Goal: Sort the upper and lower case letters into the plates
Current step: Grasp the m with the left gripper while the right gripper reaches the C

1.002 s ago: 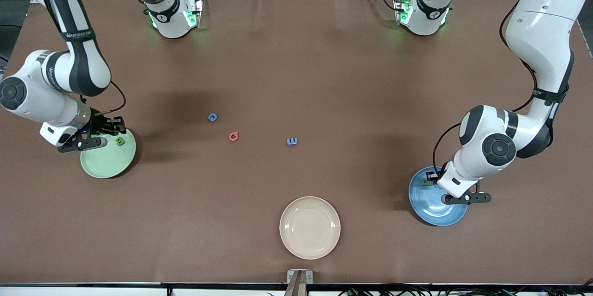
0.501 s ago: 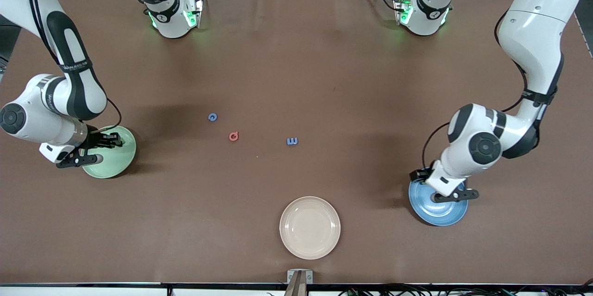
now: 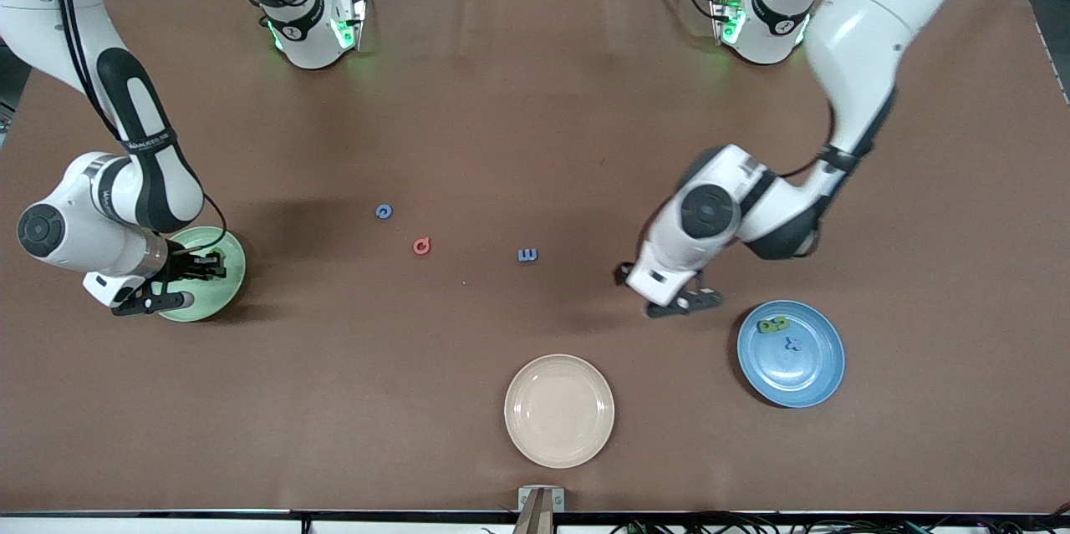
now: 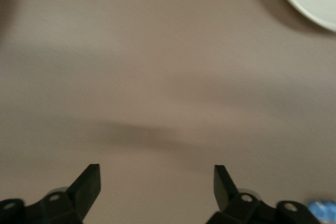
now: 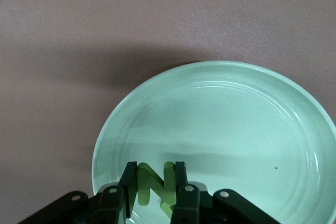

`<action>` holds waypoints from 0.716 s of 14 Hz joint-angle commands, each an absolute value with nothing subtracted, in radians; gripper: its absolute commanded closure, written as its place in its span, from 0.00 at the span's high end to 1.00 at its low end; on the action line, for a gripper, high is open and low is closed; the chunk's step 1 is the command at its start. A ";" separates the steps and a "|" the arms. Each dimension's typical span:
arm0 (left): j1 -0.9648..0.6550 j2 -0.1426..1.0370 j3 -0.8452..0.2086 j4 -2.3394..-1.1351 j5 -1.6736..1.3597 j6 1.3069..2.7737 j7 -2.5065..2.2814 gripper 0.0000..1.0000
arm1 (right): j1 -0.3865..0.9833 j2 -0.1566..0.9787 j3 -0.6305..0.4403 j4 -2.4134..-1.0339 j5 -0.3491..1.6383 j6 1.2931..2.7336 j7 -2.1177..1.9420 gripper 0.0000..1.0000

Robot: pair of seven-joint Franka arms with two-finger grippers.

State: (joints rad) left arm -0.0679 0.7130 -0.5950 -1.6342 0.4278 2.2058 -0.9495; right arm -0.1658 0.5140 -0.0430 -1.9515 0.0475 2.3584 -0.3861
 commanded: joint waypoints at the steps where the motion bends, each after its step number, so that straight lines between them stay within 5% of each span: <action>1: -0.184 0.762 -0.575 -1.592 0.442 2.223 -0.979 0.88 | -0.187 0.535 -0.025 -1.934 0.058 2.359 -0.399 0.16; 4: -0.326 0.842 -0.520 -1.499 0.437 2.249 -0.986 0.86 | -0.186 0.545 -0.025 -1.934 0.058 2.365 -0.399 0.23; 5: -0.381 0.868 -0.484 -1.459 0.434 2.249 -1.002 0.85 | -0.183 0.543 -0.025 -1.934 0.058 2.358 -0.394 0.53; 6: -0.434 0.888 -0.451 -1.425 0.433 2.249 -1.023 0.83 | -0.178 0.535 -0.025 -1.936 0.058 2.352 -0.388 1.00; 10: -0.537 0.948 -0.383 -1.335 0.425 2.250 -1.081 0.78 | -0.150 0.408 -0.017 -1.936 0.058 2.148 -0.304 1.00</action>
State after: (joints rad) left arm -0.5103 0.9083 -0.3994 -1.4069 0.4277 2.2580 -1.0672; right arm -0.1625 0.5068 -0.0307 -1.9184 0.0496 2.2516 -0.3684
